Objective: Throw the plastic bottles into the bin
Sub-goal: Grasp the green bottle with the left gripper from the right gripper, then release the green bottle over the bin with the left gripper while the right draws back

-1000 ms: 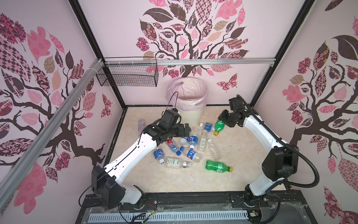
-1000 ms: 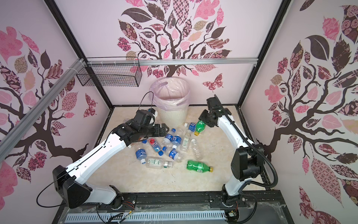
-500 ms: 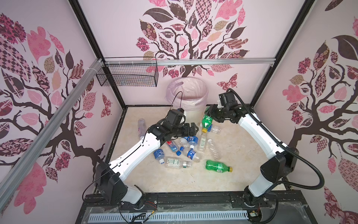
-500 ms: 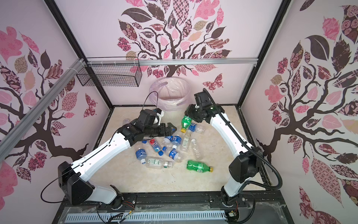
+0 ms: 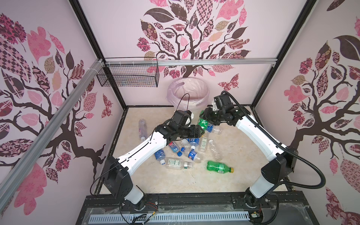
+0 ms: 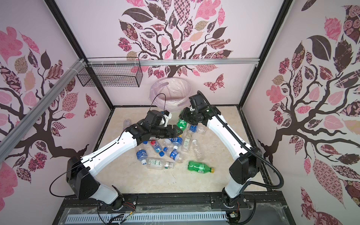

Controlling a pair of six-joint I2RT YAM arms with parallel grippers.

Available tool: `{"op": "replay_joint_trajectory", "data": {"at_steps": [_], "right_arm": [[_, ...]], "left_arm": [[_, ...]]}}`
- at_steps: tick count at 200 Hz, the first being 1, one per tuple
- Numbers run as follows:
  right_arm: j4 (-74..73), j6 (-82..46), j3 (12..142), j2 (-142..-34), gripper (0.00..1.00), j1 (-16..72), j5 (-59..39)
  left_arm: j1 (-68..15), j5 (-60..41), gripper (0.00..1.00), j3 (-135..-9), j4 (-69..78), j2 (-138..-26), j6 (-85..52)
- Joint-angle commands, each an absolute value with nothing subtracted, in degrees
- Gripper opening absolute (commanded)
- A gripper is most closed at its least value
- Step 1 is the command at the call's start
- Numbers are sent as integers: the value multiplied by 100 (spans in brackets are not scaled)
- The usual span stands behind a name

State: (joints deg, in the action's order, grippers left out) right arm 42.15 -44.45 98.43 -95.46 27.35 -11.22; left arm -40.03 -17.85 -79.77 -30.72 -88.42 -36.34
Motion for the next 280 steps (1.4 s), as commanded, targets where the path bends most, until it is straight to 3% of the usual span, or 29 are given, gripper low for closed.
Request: {"op": "replay_joint_trajectory", "data": {"at_steps": [1,33,95,141,210,280], "right_arm": [[4269,-4549,10148,-9712,43,2759,-1263],[4313,-4526,10252,-9746,43,2752,-1274],[4037,-4672,9906,-9576,46,2762,-1299],[4122,-4518,9887,-9471,59,2765,-1196],[4530,-4094,10596,-9244,99,2715,-741],[4864,-3930,10905,-8804,100,2674,-493]], "left_arm": [[-4083,-1903,72,-8257,-3013,-8887,-3647],[-4088,-1808,52,-8221,-3044,-8857,-3694],[-4087,-1670,25,-8305,-3002,-8917,-3807],[-4088,-1430,24,-8426,-3322,-8868,-3578],[-4087,-541,23,-8891,-4046,-8605,-3164],[-4078,905,24,-10199,-4293,-8609,-2394]]}}
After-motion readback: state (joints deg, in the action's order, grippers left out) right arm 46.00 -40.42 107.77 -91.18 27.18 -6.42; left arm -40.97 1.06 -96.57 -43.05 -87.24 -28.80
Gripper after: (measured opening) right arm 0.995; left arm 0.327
